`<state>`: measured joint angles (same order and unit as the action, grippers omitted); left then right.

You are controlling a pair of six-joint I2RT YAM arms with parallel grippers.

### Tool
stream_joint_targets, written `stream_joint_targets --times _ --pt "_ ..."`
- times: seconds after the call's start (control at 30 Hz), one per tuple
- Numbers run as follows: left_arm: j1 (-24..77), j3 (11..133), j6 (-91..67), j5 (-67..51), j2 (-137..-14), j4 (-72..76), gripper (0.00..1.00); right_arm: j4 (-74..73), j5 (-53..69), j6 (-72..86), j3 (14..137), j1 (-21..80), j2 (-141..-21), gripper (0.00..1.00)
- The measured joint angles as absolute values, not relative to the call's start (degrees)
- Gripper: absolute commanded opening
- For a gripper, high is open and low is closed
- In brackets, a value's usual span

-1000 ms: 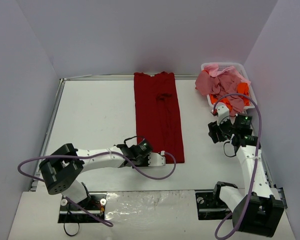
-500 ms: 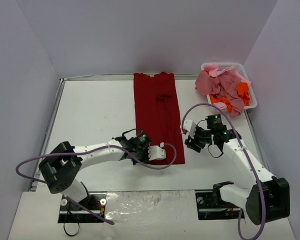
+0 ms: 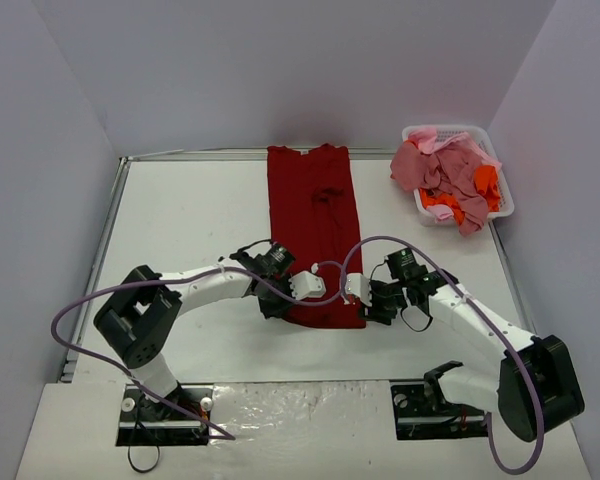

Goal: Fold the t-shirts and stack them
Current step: Grab the bottom of the folded rectangular tshirt with both arms

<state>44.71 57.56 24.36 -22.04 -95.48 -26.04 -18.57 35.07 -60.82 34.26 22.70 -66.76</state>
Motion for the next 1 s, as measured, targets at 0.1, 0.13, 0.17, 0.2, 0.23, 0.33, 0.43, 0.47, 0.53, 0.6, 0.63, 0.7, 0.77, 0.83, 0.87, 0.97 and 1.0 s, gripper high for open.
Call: stream_joint_targets --times 0.1,0.13,0.17,0.2,0.23,0.33,0.43,0.47,0.53,0.6,0.63,0.7,0.77,0.83,0.87,0.97,1.0 --pt "44.51 57.78 23.83 -22.92 -95.83 -26.28 0.02 -18.09 34.63 -61.39 33.74 24.08 -66.76 0.42" --pt "44.49 57.82 23.66 -23.18 -95.85 -26.35 0.02 -17.80 34.46 -61.45 33.50 24.60 -66.76 0.42" --pt "44.42 57.89 23.49 -23.53 -95.90 -26.41 0.02 -17.47 34.37 -61.54 33.26 25.10 -66.78 0.41" --pt "44.25 57.95 23.35 -23.83 -95.96 -26.44 0.02 -17.10 34.24 -61.58 32.99 25.50 -66.78 0.41" --pt "44.07 57.98 23.29 -24.10 -95.98 -26.46 0.02 -16.67 34.13 -61.58 32.67 25.89 -66.78 0.41" --pt "43.31 57.98 22.90 -24.71 -96.01 -26.55 0.02 -15.62 33.80 -61.58 31.64 26.70 -66.78 0.41" --pt "42.68 58.17 22.39 -25.32 -96.12 -26.83 0.03 -15.20 33.65 -61.58 31.24 27.27 -67.00 0.41" --pt "42.63 58.37 22.26 -25.54 -96.27 -26.89 0.02 -14.98 33.61 -61.56 31.24 27.49 -67.20 0.40" --pt "42.57 58.70 22.17 -25.71 -96.64 -26.94 0.02 -14.52 33.54 -61.56 31.24 27.79 -67.72 0.40" --pt "42.57 58.76 22.11 -25.76 -96.82 -26.96 0.02 -14.22 33.28 -61.52 31.24 28.10 -68.38 0.39" --pt "42.57 58.76 22.06 -25.78 -96.86 -26.96 0.02 -14.17 33.17 -61.49 31.24 28.29 -68.73 0.39" --pt "42.57 58.76 22.06 -25.82 -96.95 -26.96 0.02 -14.06 32.95 -61.43 31.24 28.91 -69.30 0.37" --pt "42.54 58.81 22.04 -25.91 -97.08 -26.96 0.02 -14.00 32.73 -61.41 31.24 29.39 -69.67 0.35" --pt "42.35 58.96 22.02 -26.06 -97.23 -27.00 0.02 -13.91 32.51 -61.32 31.24 29.71 -70.06 0.34" --pt "42.26 59.09 22.02 -26.17 -97.36 -27.05 0.02 -13.91 32.38 -61.30 31.24 29.87 -70.30 0.34" --pt "41.91 59.35 21.98 -26.68 -97.62 -27.11 0.02 -13.89 32.18 -61.14 31.24 30.41 -71.16 0.34" --pt "41.82 59.37 21.96 -26.81 -97.67 -27.11 0.02 -13.89 31.99 -61.06 31.24 30.57 -71.53 0.34"
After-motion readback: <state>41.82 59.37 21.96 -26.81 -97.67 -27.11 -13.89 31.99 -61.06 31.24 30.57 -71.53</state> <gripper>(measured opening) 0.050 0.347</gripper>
